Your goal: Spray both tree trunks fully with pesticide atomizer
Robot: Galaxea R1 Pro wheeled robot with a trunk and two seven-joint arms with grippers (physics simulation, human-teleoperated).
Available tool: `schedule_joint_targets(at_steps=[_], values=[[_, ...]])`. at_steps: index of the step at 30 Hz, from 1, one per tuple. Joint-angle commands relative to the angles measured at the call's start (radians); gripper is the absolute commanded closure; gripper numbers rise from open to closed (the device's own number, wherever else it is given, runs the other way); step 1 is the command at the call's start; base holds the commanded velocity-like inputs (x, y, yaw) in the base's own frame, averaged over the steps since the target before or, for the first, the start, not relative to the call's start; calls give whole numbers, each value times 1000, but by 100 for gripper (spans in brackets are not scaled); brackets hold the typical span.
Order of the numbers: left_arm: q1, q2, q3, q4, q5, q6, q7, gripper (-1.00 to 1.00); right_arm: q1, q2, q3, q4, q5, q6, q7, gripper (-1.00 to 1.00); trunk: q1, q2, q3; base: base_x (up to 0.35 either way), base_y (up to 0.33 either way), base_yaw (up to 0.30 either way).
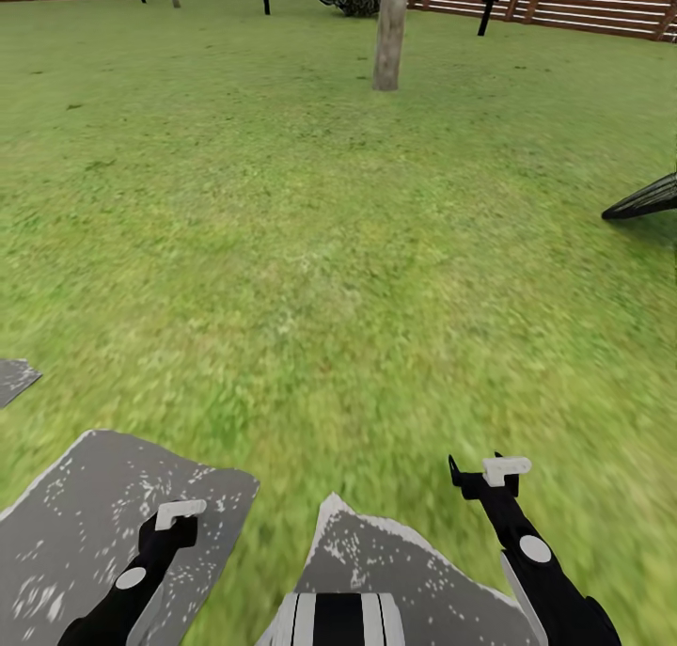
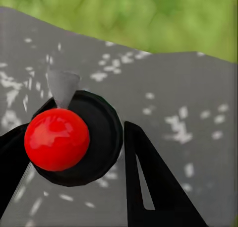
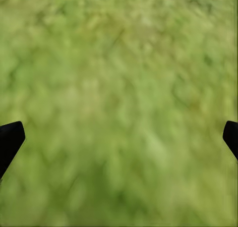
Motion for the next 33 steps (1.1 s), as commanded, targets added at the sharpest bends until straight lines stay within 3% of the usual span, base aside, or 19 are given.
schedule_joint_targets(at_steps=[1,17,21,27,33], values=[[-1,0,0,0,1,5,-1,100,0,1,1,0,0,-1,0,-100,0,0,4,0,0,0],[1,-5,2,2,1,7,1,100,1,6,3,0,-1,-2,0,-100,-8,4,66,0,0,0],[15,0,8,11,2,2,4,100,51,-1,-1,100,0,-21,-2,-100,-9,5,87,0,0,0],[82,0,8,18,5,-10,4,100,101,-1,-3,379,-3,-314,-22,-100,-12,6,120,0,0,0],[156,4,11,17,41,-56,4,100,105,1,-2,551,-4,-459,-78,-100,-15,8,153,0,0,0]])
